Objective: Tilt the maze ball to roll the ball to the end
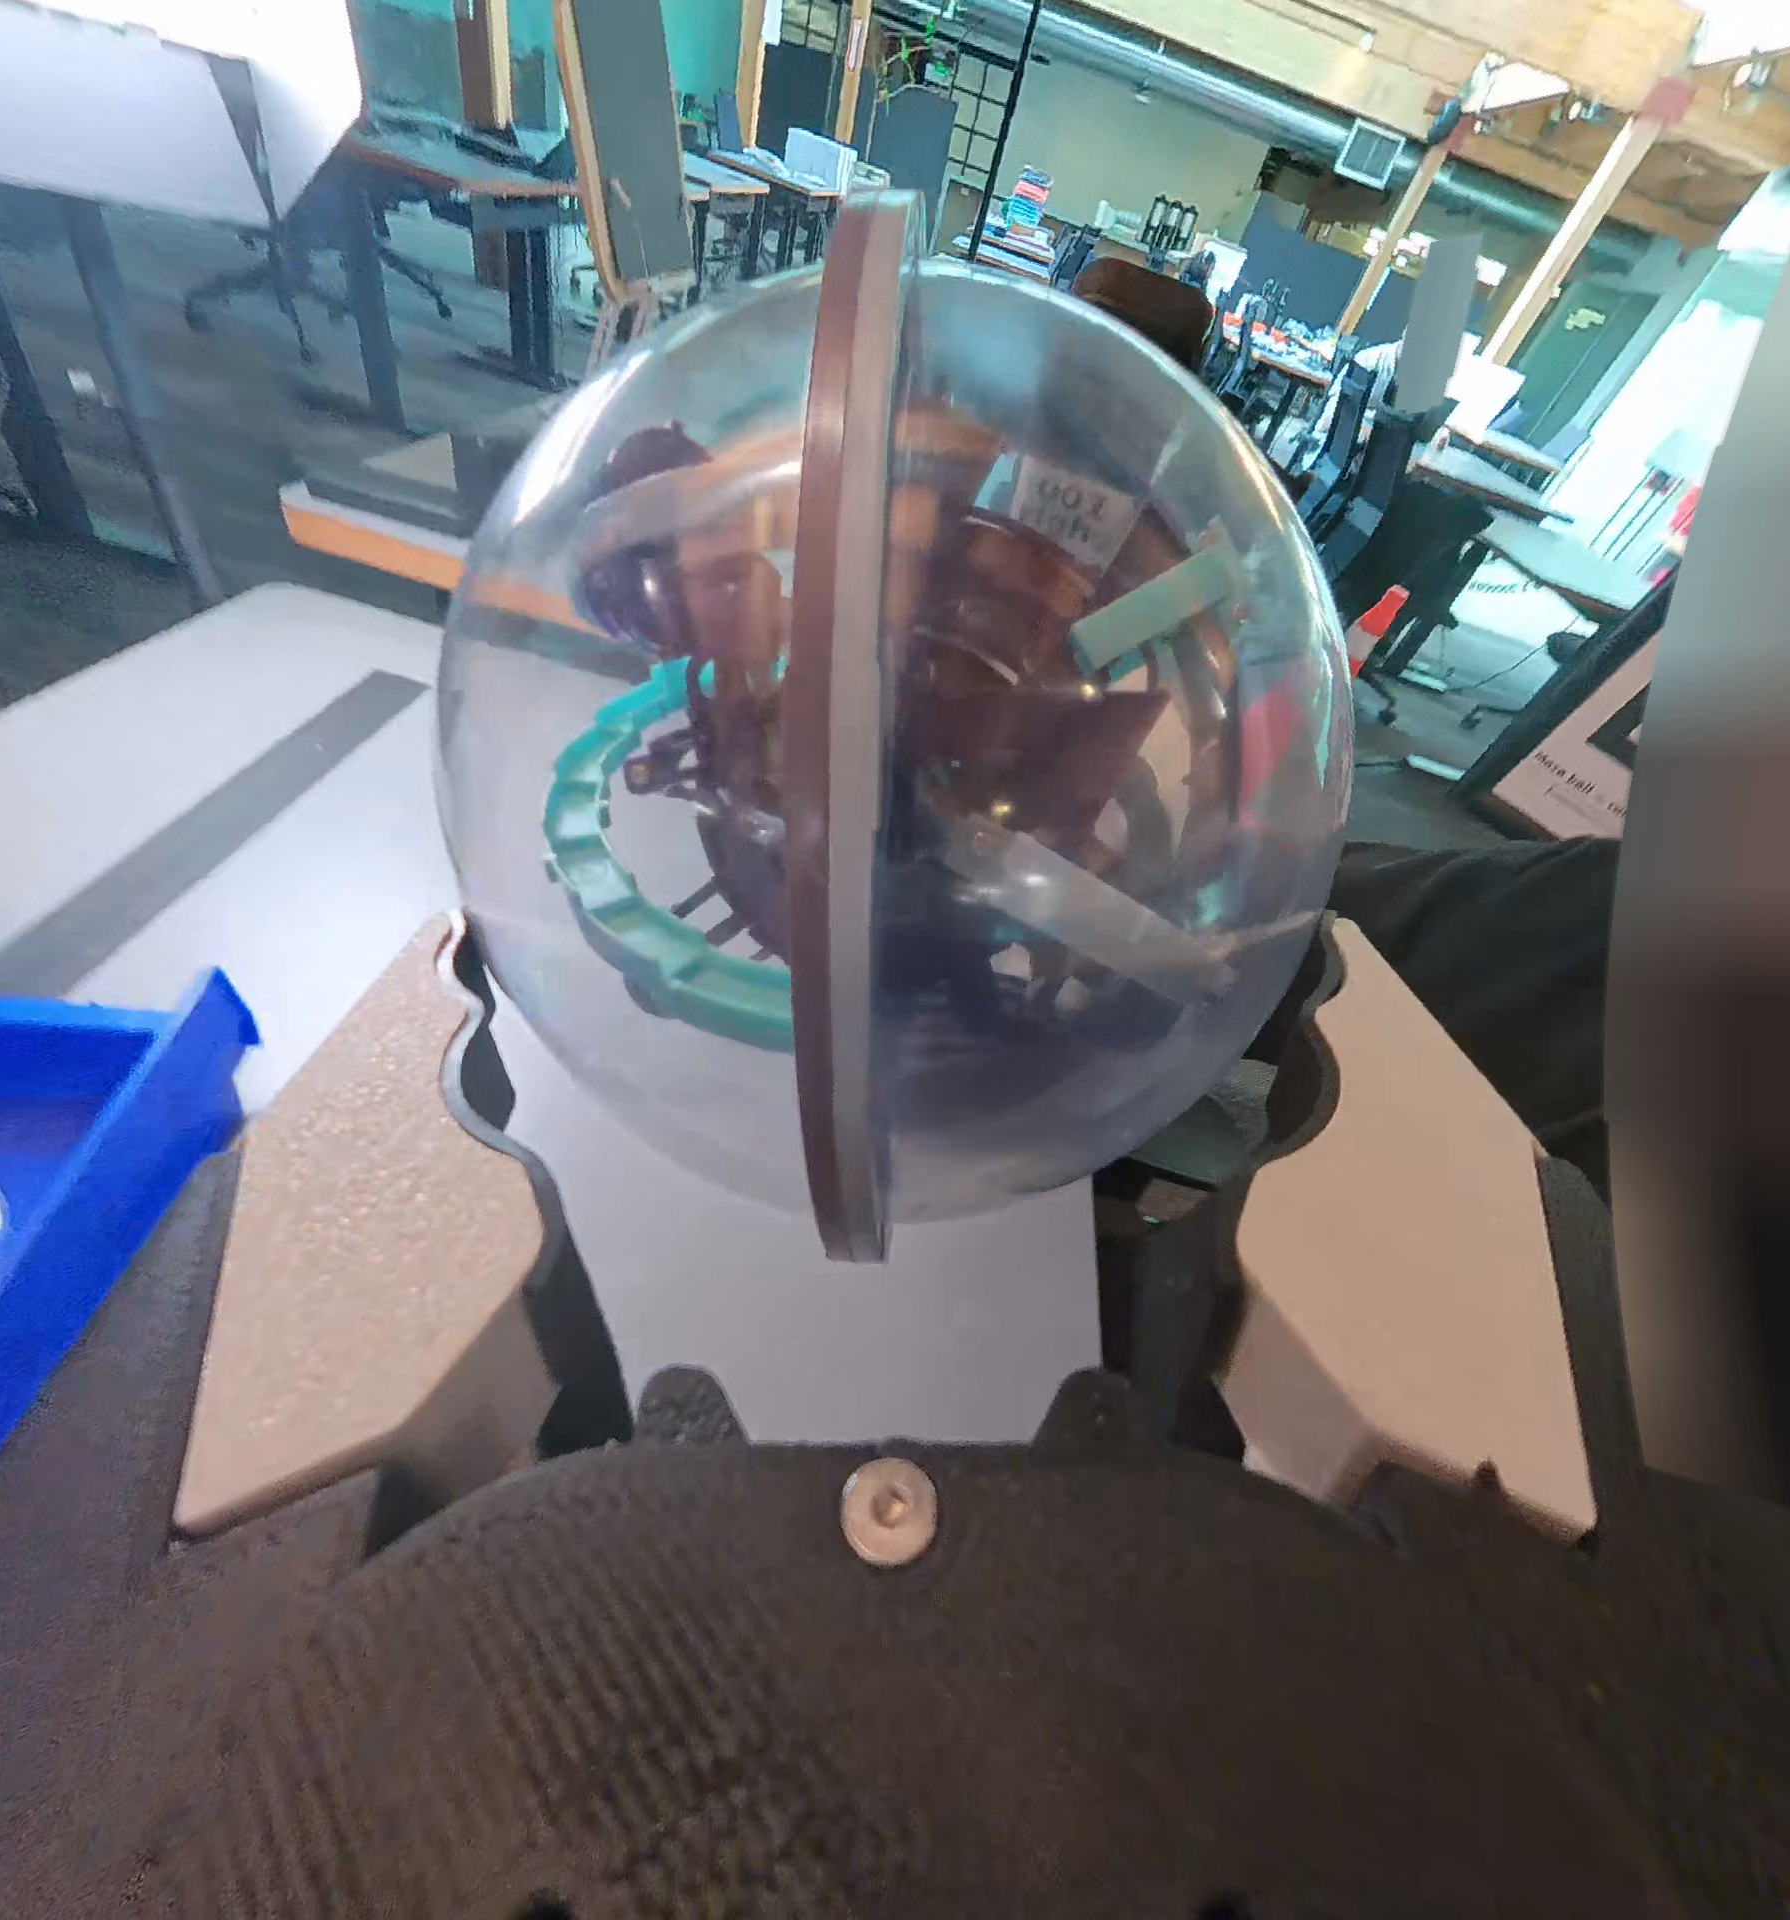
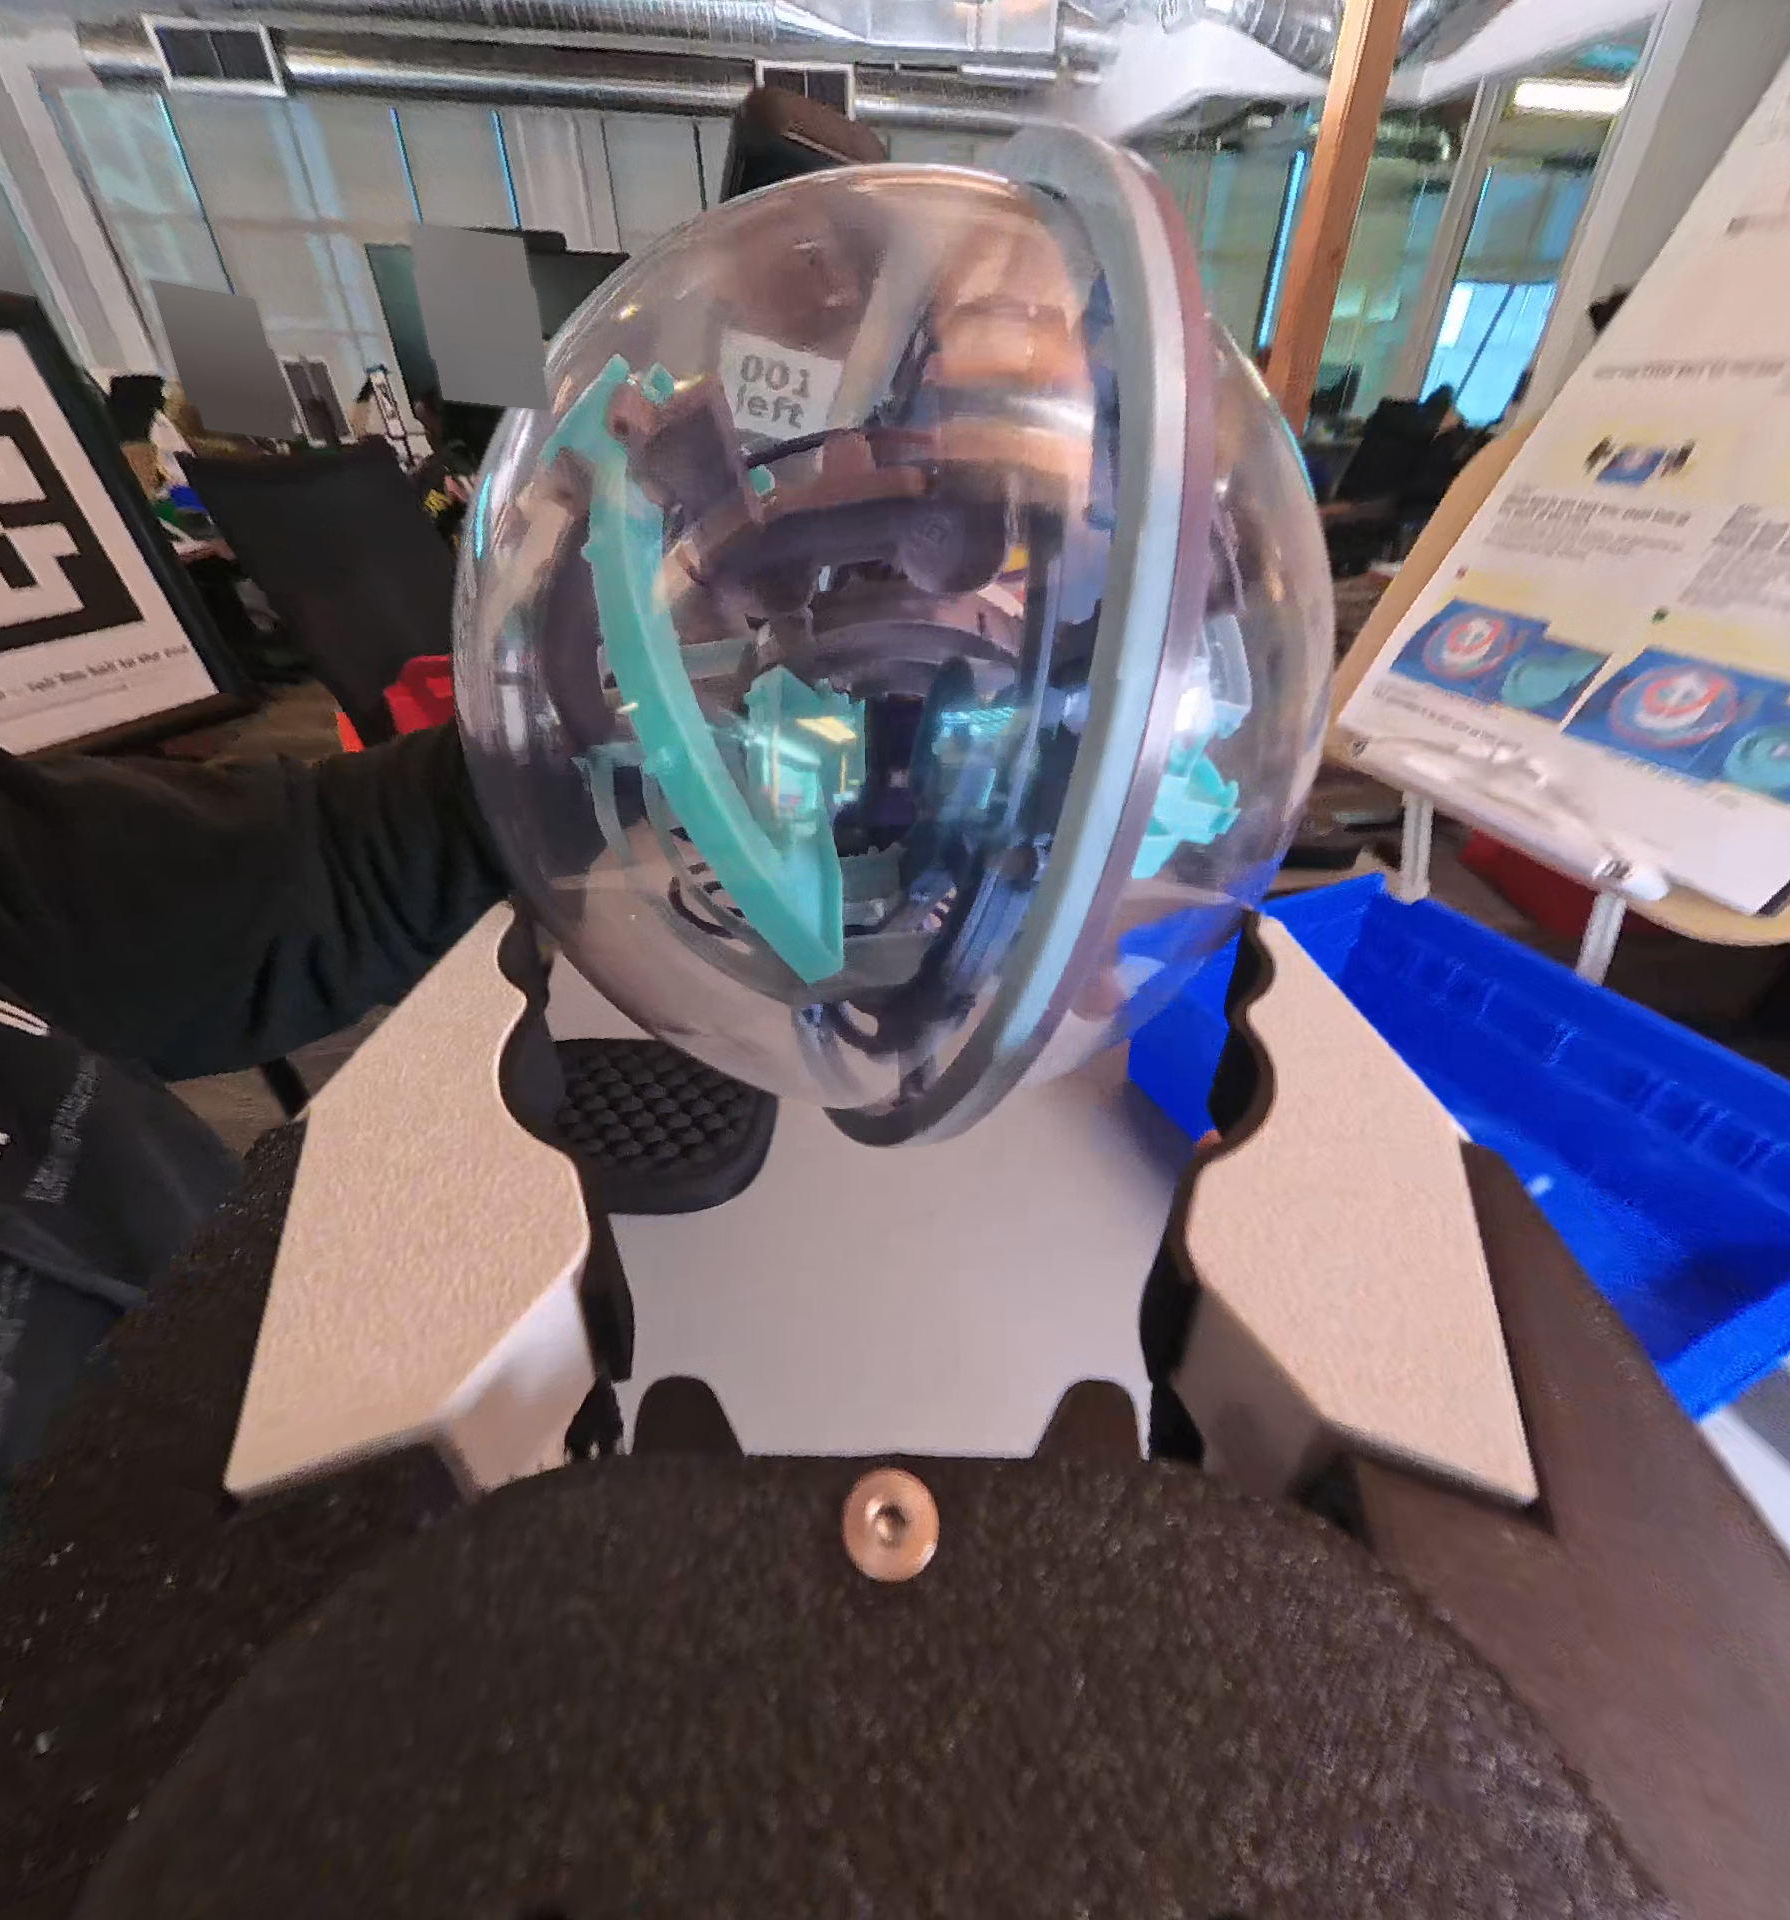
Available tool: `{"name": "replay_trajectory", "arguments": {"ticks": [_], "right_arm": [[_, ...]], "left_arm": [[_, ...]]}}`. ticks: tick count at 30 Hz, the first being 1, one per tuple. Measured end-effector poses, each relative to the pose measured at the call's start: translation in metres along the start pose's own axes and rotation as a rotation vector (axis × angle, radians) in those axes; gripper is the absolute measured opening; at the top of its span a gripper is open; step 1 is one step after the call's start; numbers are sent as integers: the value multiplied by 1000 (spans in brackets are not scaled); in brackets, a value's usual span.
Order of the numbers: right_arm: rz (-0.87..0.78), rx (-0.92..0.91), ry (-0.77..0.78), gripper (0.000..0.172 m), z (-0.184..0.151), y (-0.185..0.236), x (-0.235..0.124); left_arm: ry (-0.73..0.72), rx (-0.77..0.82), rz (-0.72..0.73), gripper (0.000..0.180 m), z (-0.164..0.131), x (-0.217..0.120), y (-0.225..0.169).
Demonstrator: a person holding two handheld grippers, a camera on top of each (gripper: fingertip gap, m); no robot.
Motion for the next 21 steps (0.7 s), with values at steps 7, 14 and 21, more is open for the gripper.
{"name": "replay_trajectory", "arguments": {"ticks": [7, 14, 21], "right_arm": [[0, 226, 61, 126, -46, -7, -4], [69, 547, 2, 125, -77, -9, -16], [99, 780, 46, 120, -117, -6, -16]], "left_arm": [[-61, -164, 21, 148, -36, 9, 20], [-58, -12, 86, 150, -59, 19, 18], [201, 238, 34, 154, -118, 57, -10]]}}
Point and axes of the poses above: each gripper's, where its closed fingertips meet, x out along the fingers, z out of its top, y = z × x across the jaws, the point moved 6 cm from there along -x, back along the fingers, and after that the axes turned 6 degrees about -y, right-handed, at the moved point
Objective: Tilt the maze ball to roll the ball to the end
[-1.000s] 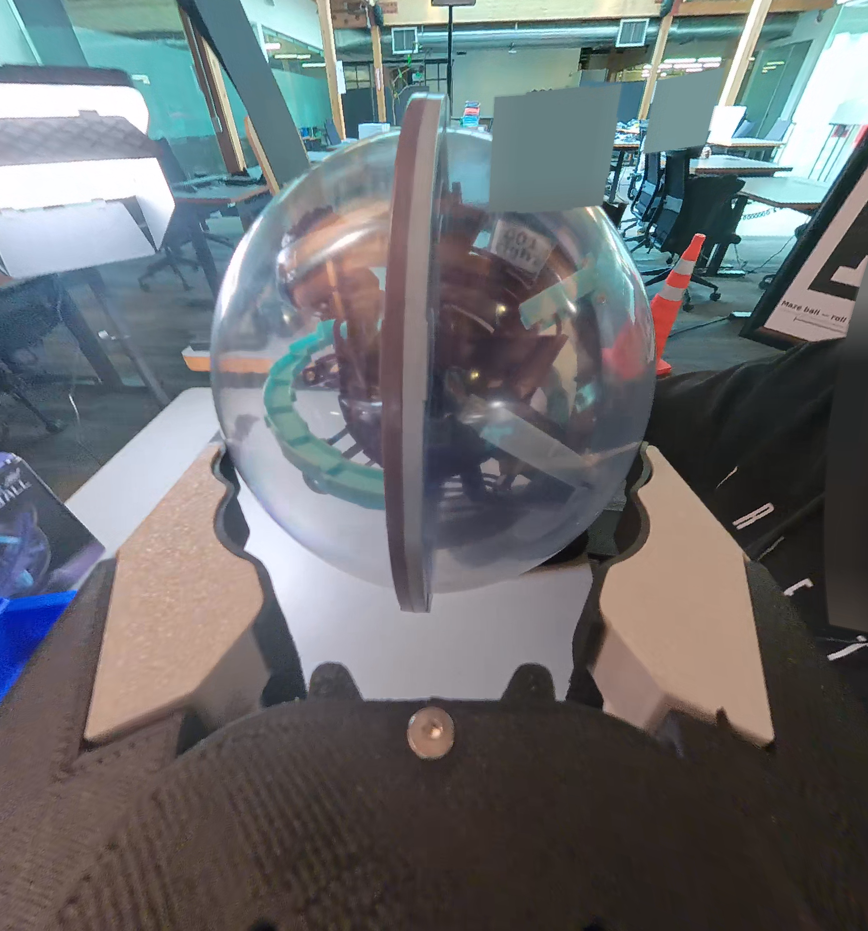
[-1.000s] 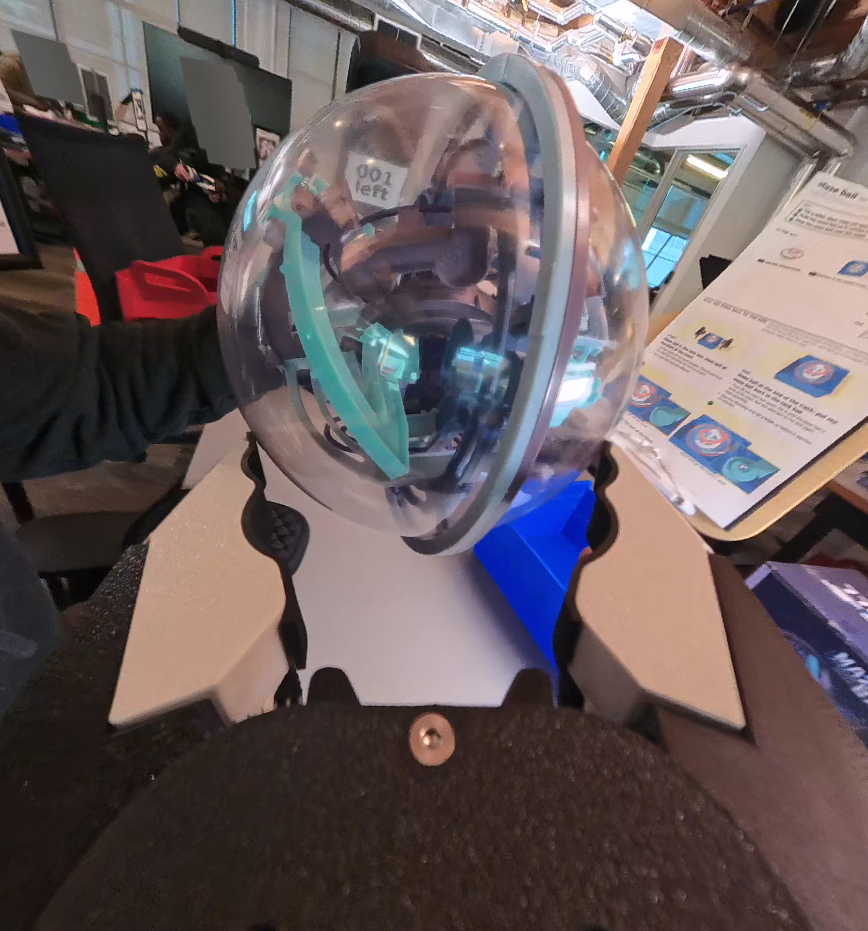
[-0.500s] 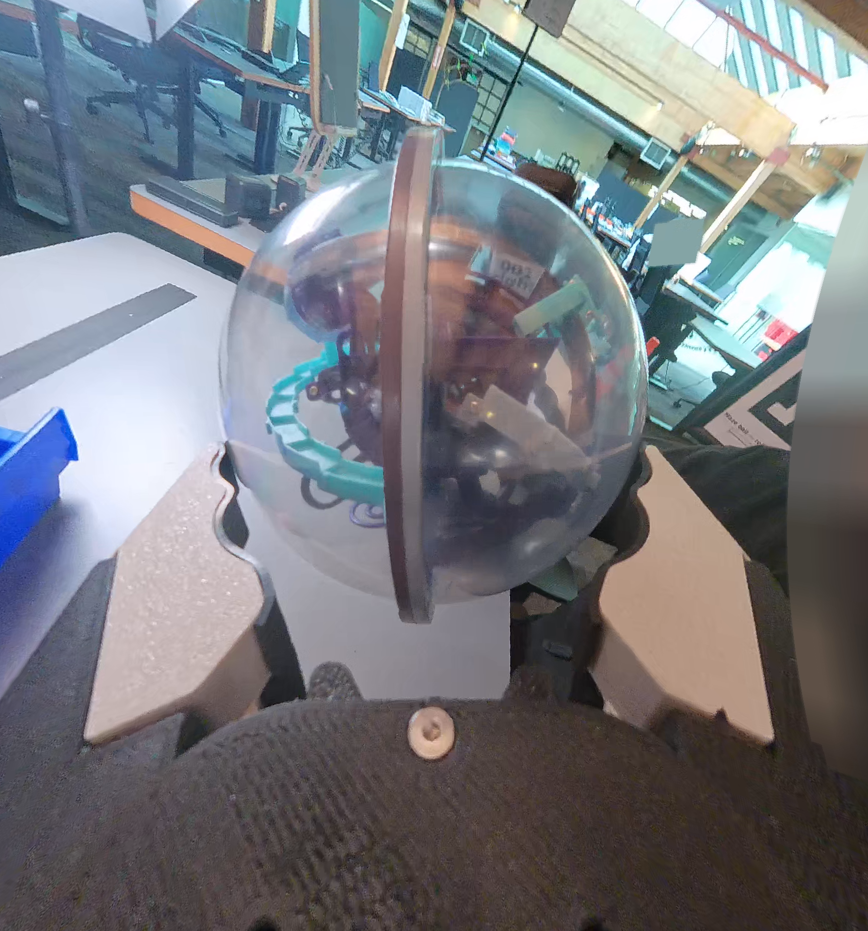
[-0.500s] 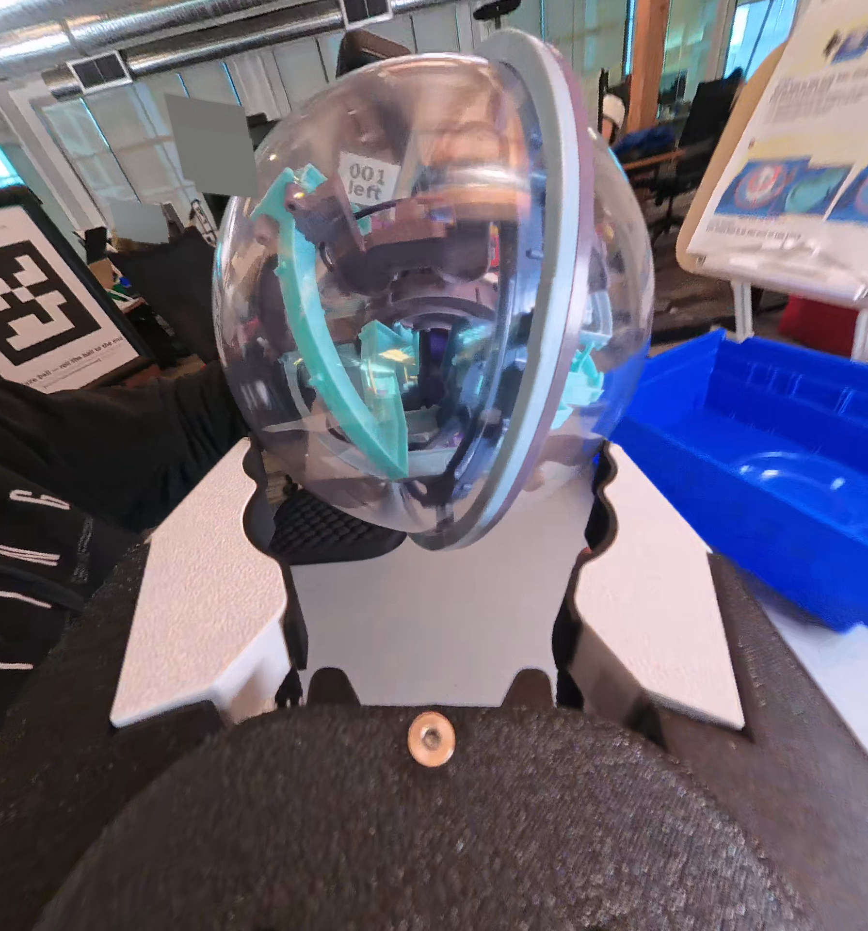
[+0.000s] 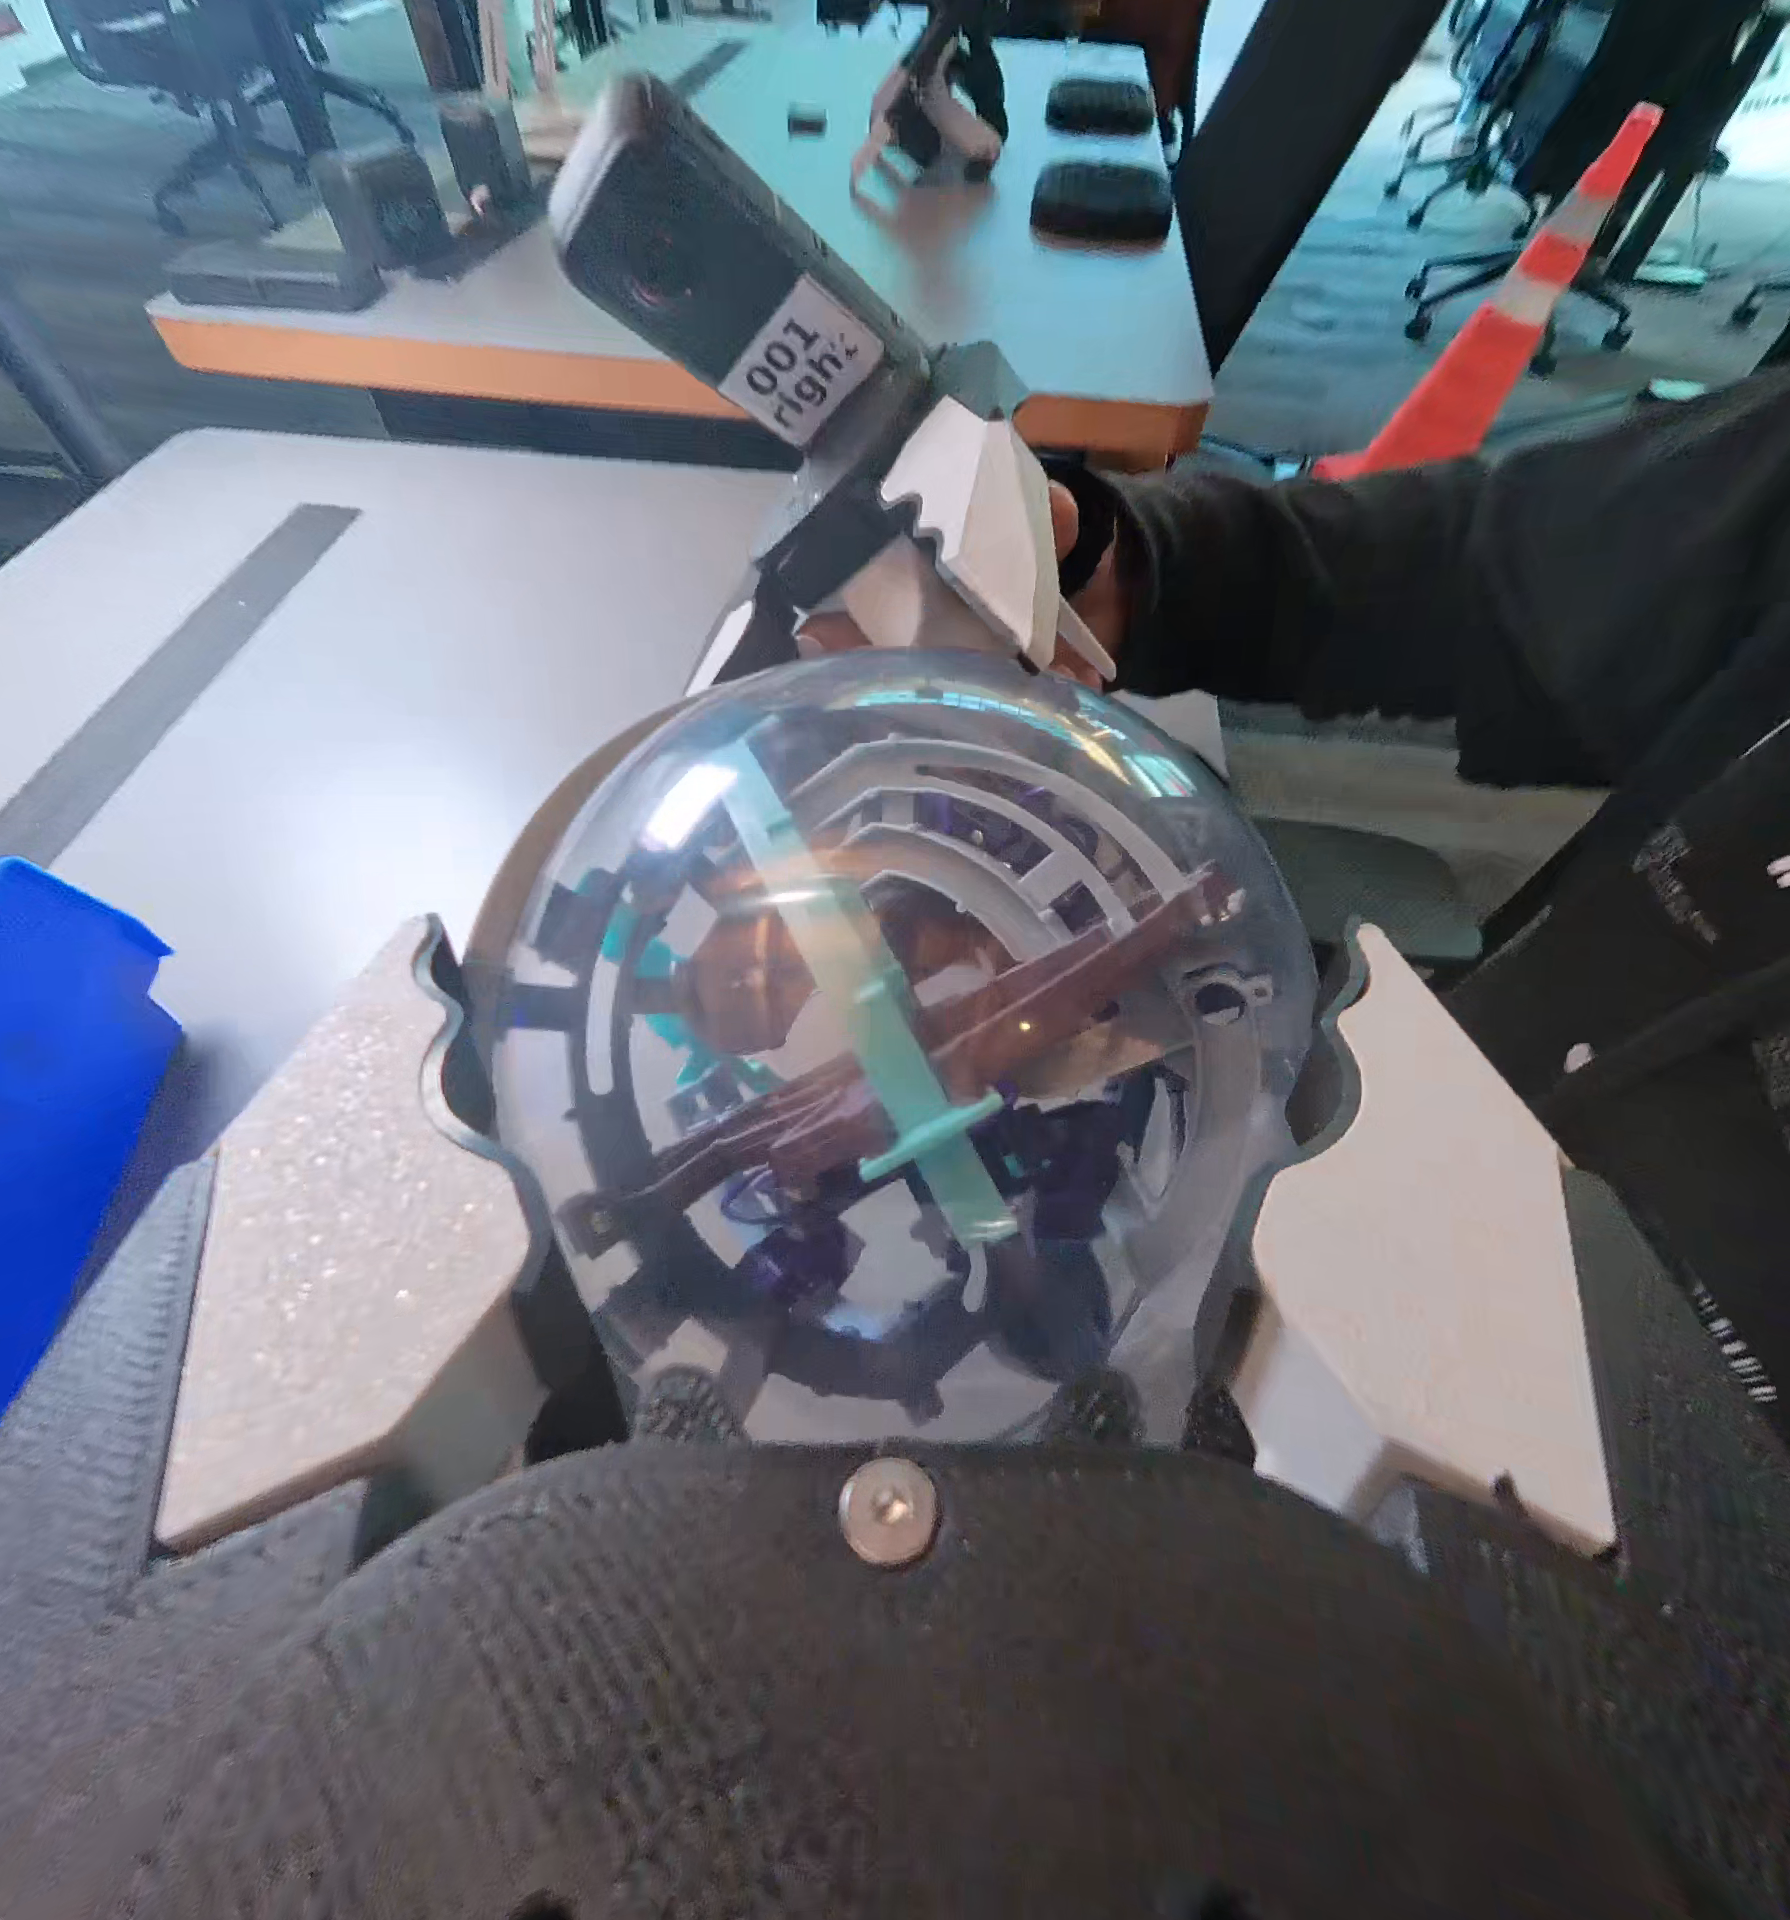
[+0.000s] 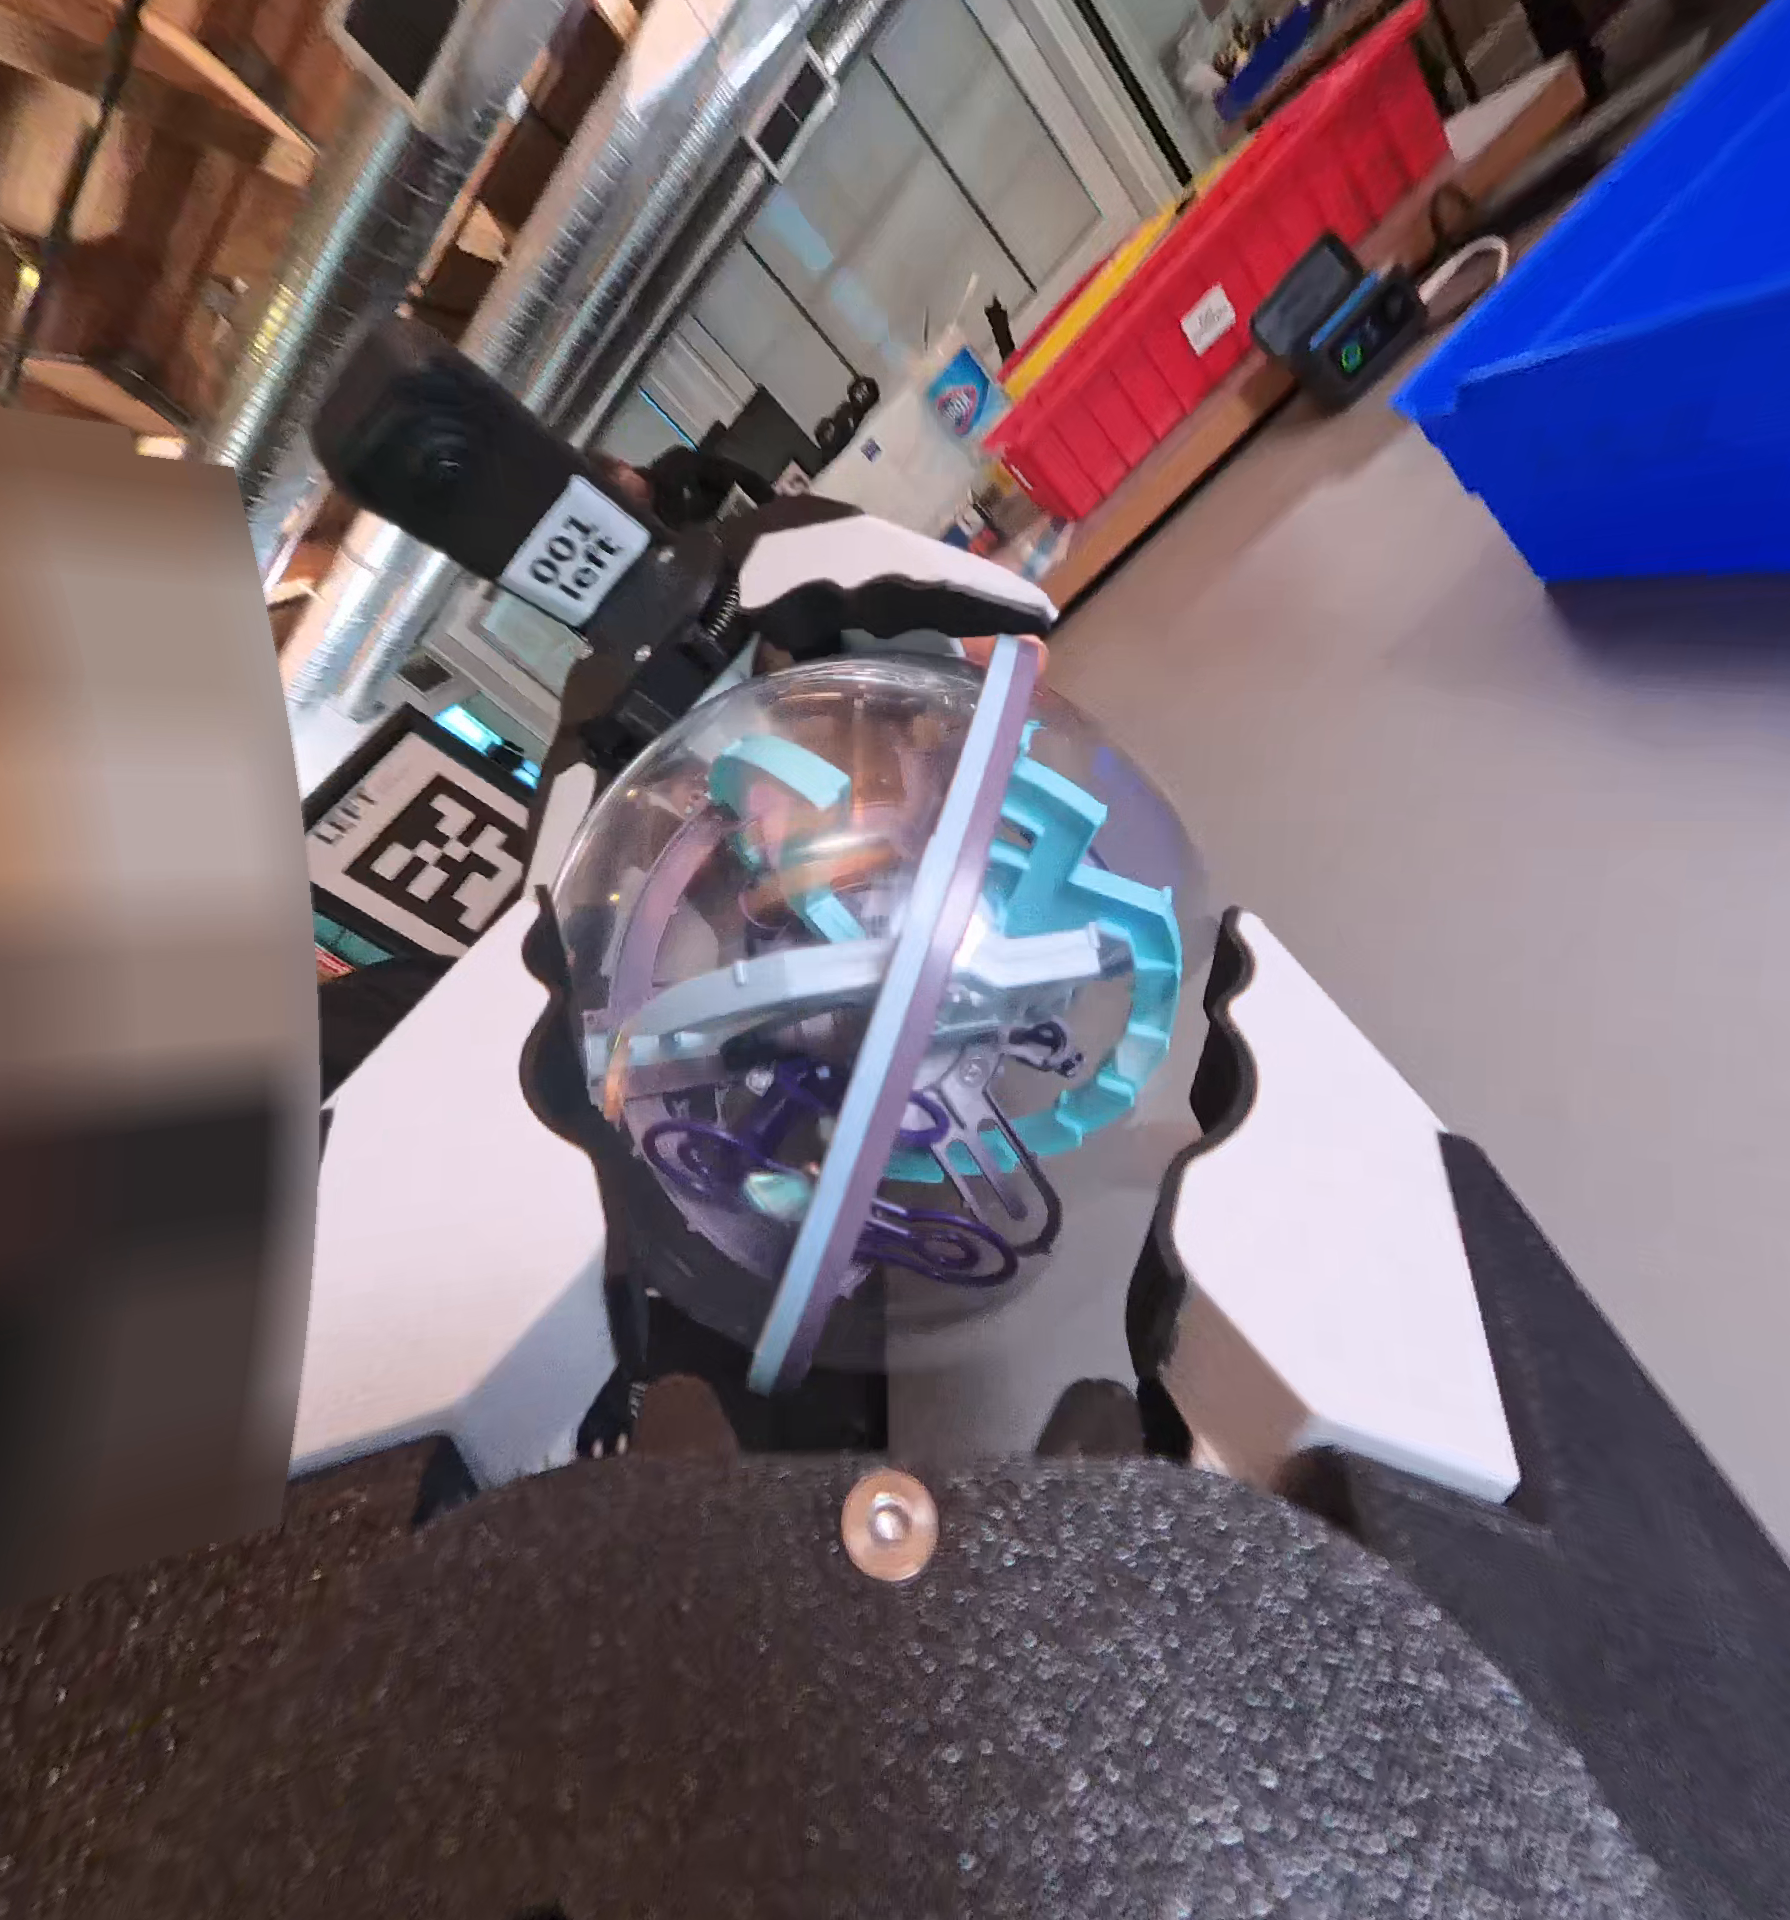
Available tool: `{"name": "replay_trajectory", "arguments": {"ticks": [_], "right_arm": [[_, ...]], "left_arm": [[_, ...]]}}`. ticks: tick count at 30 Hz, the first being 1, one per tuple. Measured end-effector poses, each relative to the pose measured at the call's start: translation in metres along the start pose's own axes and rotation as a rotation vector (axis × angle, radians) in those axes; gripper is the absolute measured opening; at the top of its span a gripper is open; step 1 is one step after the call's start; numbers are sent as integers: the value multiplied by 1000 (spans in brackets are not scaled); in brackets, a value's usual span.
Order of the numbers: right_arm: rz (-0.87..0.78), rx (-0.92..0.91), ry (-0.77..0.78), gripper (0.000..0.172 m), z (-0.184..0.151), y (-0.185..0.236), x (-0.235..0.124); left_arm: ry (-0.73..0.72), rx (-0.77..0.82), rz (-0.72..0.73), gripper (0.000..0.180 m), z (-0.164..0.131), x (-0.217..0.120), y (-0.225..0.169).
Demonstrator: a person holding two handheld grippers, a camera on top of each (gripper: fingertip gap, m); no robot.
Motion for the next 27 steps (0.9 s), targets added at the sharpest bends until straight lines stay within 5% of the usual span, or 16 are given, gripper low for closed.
{"name": "replay_trajectory", "arguments": {"ticks": [9, 15, 19, 27], "right_arm": [[-26, 47, -2, 120, -24, -32, -1], [-30, -36, 76, 119, -43, -46, -2], [-17, -128, 122, 116, -44, -42, -9], [-190, -1003, 333, 131, -48, -5, -25]], "left_arm": [[47, -54, -49, 151, -34, 10, 12], [182, 25, -104, 143, -52, 15, 13], [146, 25, -155, 139, -50, 18, 12], [121, 28, -216, 138, -48, 25, 15]]}}
Point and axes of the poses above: each gripper's, where its closed fingertips meet, x out along the fingers, z out of its top, y = z × x across the jaws, the point moved 6 cm from there along -x, back along the fingers, and after that the axes turned 6 degrees about -y, right-handed, at the moved point
